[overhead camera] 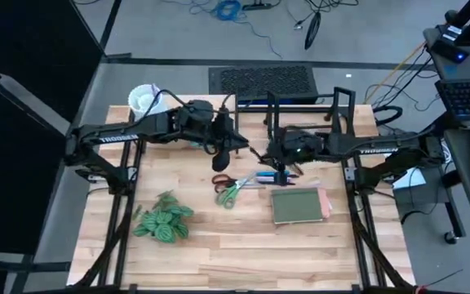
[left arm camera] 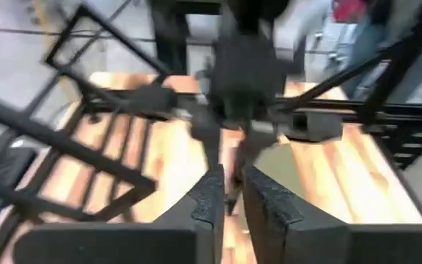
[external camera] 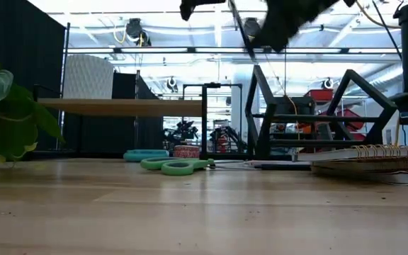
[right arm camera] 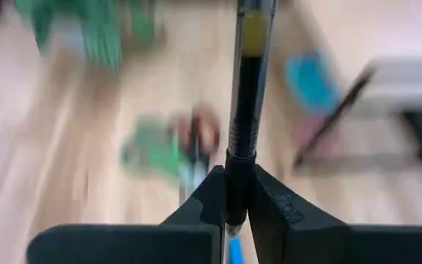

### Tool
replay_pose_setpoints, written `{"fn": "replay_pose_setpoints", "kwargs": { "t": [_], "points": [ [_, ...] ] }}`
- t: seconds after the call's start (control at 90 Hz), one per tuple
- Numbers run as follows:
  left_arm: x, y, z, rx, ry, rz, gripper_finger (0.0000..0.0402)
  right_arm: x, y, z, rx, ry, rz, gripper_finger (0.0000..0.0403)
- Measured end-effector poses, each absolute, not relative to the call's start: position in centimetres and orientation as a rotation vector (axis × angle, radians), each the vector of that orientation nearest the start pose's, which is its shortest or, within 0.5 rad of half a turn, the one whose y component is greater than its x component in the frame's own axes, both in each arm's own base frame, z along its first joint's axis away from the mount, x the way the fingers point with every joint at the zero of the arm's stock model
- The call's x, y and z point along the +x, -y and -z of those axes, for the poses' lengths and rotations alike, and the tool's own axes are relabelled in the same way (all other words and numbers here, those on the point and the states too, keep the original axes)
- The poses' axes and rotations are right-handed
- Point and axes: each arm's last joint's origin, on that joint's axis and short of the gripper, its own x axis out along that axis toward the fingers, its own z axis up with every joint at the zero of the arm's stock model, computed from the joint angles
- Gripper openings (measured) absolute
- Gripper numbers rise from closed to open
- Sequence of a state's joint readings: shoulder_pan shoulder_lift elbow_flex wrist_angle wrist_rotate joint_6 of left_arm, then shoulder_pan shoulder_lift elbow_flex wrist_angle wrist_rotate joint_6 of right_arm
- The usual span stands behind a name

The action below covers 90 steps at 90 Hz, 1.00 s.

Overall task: Stock shelves
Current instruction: Remove the black pen from the white pen holder, then remove the purple pen from the white pen holder

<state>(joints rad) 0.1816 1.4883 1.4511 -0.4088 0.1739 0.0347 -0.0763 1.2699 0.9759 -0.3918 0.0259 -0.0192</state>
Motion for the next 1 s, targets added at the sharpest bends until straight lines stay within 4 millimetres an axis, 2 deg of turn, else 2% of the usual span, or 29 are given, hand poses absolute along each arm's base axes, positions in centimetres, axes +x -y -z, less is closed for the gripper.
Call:
{"fn": "replay_pose_setpoints", "kwargs": {
  "t": [0.089, 0.2, 0.411, 0.556, 0.811, 1.0],
  "points": [
    [32.4, -5.7, -36.9, -0.046, -0.517, -0.053, 0.0065, 25.8, 2.0, -26.8, 0.016, -0.796, 0.094, 0.0018],
    [32.1, -5.7, -36.1, -0.017, -0.606, -0.078, 0.0074, 24.7, 1.9, -23.6, 0.049, -0.925, 0.107, 0.0018],
    [31.8, -5.7, -35.8, 0.005, -0.646, -0.081, 0.0075, 23.1, 1.9, -18.4, 0.017, -0.972, 0.12, 0.0018],
    [31.8, -5.7, -35.8, 0.009, -0.647, -0.079, 0.0075, 22.6, 1.9, -16.2, -0.03, -0.969, 0.096, 0.0028],
    [31.8, -5.7, -35.8, 0.008, -0.648, -0.082, 0.0075, 22.6, 2.4, -15.7, -0.062, -0.984, 0.239, 0.0071],
    [31.8, -5.7, -35.8, 0.002, -0.653, -0.084, 0.0075, 22.6, 2.2, -15.7, -0.06, -0.981, 0.228, 0.0139]
  ]
}}
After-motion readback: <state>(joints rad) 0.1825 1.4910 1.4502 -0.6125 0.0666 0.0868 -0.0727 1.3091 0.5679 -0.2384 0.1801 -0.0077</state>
